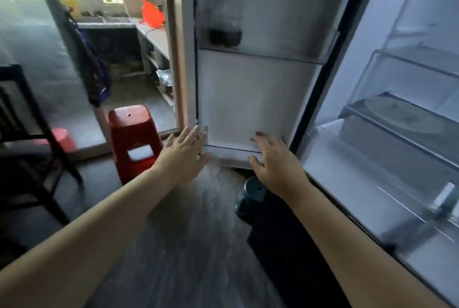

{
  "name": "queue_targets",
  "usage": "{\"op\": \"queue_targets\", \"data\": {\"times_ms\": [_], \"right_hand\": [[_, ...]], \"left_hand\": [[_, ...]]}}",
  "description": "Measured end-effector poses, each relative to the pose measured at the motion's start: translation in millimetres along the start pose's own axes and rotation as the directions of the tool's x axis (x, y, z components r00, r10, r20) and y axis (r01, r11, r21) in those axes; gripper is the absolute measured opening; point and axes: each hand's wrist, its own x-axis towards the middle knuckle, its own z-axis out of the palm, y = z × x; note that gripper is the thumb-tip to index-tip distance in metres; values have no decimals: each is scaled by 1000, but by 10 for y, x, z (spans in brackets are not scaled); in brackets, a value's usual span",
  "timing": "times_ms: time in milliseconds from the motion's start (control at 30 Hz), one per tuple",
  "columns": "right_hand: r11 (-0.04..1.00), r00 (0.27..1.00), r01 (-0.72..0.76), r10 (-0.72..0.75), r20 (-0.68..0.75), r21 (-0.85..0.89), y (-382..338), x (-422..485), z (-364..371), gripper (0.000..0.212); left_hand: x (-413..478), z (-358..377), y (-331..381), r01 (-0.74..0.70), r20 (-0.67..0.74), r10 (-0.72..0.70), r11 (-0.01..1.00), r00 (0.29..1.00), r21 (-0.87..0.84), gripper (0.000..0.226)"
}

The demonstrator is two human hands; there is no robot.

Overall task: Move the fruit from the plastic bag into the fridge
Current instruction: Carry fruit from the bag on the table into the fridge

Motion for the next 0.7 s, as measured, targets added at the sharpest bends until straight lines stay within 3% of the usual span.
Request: {"op": "queue_targets", "data": {"times_ms": [333,533,700], "right_hand": [[922,931,349,-361,47,169,-2238,1448,1095,51],[820,839,505,-540,72,270,-3583,1904,1873,49],[676,696,641,-712,97,365,-4467,2073,2294,48]], "left_hand": [[-799,-615,-2291,388,-73,-382,918,921,84,67],[-1580,-686,-3549,608,-53,-607,781,793,143,67],[-2270,-738,-4163,745,-22,-751,651,660,145,68]]}}
